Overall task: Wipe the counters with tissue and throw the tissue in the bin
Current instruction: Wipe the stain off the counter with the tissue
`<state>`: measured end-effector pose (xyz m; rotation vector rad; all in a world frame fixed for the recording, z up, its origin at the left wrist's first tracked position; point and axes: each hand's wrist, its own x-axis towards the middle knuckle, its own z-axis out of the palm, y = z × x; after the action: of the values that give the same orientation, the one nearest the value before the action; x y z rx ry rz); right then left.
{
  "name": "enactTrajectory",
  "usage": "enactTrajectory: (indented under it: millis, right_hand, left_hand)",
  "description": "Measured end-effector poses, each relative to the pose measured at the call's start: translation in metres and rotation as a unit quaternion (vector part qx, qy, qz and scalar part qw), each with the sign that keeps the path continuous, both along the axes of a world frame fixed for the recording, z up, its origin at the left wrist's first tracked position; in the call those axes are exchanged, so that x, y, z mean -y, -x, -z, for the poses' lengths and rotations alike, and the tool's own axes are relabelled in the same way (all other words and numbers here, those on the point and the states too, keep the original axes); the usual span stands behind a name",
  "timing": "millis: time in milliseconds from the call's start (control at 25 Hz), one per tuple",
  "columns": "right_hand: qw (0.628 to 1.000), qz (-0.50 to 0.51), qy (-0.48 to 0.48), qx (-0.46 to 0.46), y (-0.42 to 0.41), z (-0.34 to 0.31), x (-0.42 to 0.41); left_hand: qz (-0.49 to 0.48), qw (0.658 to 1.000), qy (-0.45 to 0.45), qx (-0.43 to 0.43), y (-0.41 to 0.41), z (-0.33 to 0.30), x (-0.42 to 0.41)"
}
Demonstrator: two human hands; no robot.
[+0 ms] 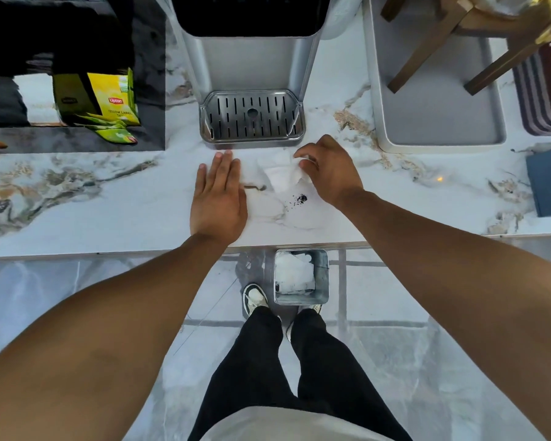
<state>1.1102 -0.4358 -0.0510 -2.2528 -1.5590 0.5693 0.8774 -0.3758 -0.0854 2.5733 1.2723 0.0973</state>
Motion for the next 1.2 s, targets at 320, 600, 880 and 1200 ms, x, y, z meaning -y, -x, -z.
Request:
enactTrajectory:
  millis: [320, 600, 880, 1200]
  right_hand:
    - [0.992, 0.092, -0.062, -0.054, 0.008, 0.009, 0.025]
    - [0.989, 0.107, -0.067, -0.073, 0.021, 0.012, 0.093]
    - [0.992, 0.045, -0.037, -0.114, 0.032, 0.008, 0.173]
    - [0.98, 0.095, -0.122, -0.123, 0.013, -0.006, 0.111]
  left_hand:
    - [-0.008, 1.0, -0.02, -0.006, -0.002, 0.001, 0.001]
    - [-0.014, 0.999, -0.04, -0.002, -0.003, 0.003, 0.002]
    - [-0.023, 0.998, -0.052, 0.013, -0.003, 0.008, 0.001]
    - [-0.025, 0.998, -0.05, 0.017, -0.003, 0.007, 0.0]
